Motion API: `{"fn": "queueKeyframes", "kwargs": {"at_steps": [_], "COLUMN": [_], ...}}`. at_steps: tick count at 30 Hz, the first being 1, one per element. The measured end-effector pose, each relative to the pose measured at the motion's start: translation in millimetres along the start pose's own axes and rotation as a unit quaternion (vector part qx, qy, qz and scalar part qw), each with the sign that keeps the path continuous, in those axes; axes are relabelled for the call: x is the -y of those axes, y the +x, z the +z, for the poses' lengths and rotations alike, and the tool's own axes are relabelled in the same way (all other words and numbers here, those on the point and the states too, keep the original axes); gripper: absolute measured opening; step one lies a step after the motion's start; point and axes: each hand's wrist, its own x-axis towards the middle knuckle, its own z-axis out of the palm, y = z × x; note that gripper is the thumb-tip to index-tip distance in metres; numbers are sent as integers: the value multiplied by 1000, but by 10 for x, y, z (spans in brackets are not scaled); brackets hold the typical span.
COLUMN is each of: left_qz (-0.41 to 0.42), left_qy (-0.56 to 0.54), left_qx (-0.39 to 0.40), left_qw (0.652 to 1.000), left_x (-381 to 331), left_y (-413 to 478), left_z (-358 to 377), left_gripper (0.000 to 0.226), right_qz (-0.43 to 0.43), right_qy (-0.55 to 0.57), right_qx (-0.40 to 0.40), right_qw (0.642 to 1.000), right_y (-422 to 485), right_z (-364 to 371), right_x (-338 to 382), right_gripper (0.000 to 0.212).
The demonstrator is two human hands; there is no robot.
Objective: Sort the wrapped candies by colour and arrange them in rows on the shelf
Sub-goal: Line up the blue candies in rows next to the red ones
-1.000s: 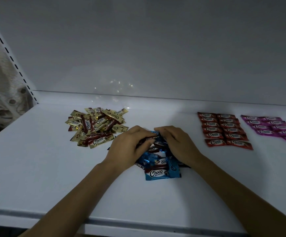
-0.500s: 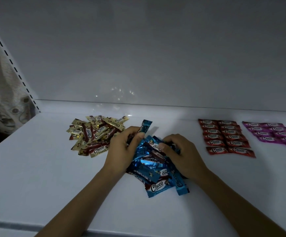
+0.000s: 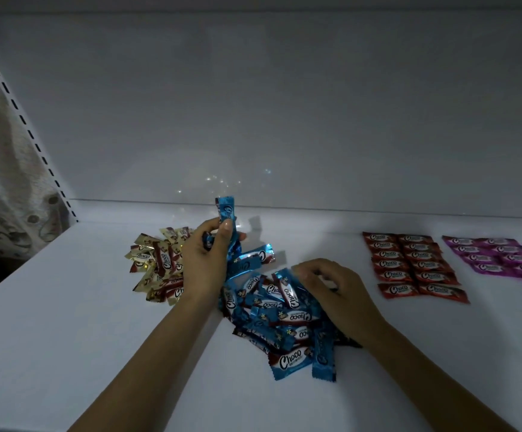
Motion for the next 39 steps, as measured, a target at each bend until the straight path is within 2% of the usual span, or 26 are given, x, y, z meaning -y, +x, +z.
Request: {"fn": "queueKeyframes", "kwargs": {"at_steps": [4,7,10,12,18,27,30,34,39], "left_qz": [-35,-53,-31,-27,34,93,93,100,102], "left_qy": [-37,-62,-38,-36,46,136,151,157,167], "left_qx": [8,36,51,49,93,67,70,72,73], "left_qw": [999,996,997,998,994,984,982,980,978], "left_x": [-78,-66,7,55,165,179,199,203,207], "left_y": [17,-17,-65,-53,25,48,14,29,28], "left_z": [133,326,474,477,364,343,323,250,244], "left_gripper": [14,15,18,21,24,21,19,24,24], "right_qz": [1,16,34,56,124,138,154,181,190], "right_qy": [-22,45,113,132,182,189,182,228,138], "right_qx": [1,28,20,12,2,58,30,-30,-46], "right_qw": [1000,998,993,990,976,971,971,956,971], "right_y": [78,197,312,364,482,481,435,455,518], "right_z": [-48,8,98,146,228,73,-14,-226,-234], "right_x": [128,296,432,466,419,274,213,107,-90], "right_gripper": [33,31,14,12,23,23,26,24,19]}}
